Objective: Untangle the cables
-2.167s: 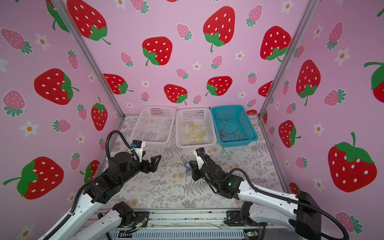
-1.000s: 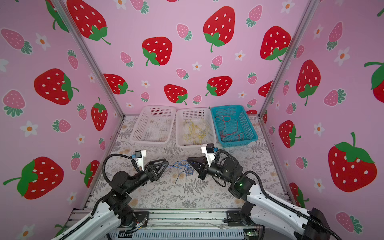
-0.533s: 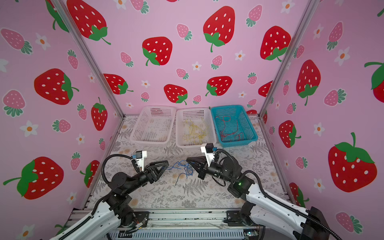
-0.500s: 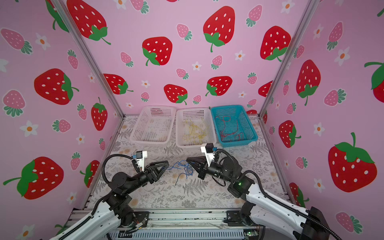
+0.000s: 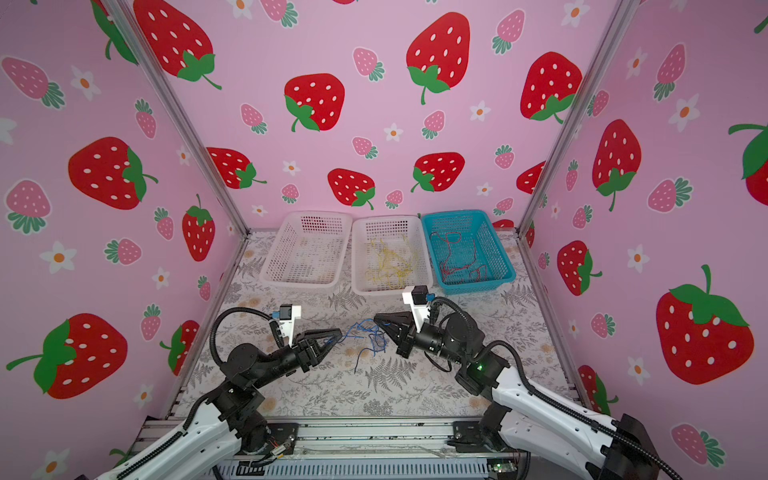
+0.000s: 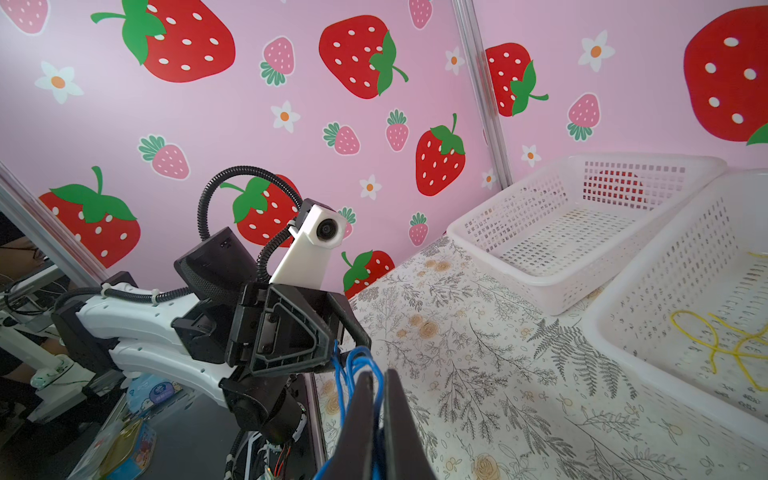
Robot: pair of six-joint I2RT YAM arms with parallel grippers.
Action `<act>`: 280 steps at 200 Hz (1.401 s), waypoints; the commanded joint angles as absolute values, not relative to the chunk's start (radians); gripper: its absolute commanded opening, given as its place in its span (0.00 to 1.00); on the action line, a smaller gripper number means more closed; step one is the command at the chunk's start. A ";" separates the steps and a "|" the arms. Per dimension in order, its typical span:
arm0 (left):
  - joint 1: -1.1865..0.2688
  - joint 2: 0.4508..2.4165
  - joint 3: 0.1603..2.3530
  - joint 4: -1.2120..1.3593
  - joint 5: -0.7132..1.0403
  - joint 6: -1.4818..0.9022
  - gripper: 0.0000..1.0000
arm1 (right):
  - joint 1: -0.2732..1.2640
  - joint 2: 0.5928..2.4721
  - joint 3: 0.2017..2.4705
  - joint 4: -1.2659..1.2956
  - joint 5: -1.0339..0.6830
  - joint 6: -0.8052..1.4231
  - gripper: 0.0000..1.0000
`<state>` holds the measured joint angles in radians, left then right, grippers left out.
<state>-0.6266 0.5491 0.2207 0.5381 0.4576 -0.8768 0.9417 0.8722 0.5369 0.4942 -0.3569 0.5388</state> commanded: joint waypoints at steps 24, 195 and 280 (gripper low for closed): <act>-0.632 0.544 0.268 0.529 0.489 -0.855 0.21 | 0.935 0.875 0.530 0.531 -0.353 0.556 0.00; -0.631 0.459 0.363 0.528 0.418 -0.857 0.00 | 0.921 0.816 0.384 0.363 -0.162 0.561 0.00; -0.629 0.396 0.513 0.341 0.383 -0.696 0.00 | 0.865 0.802 0.268 0.273 -0.081 0.618 0.00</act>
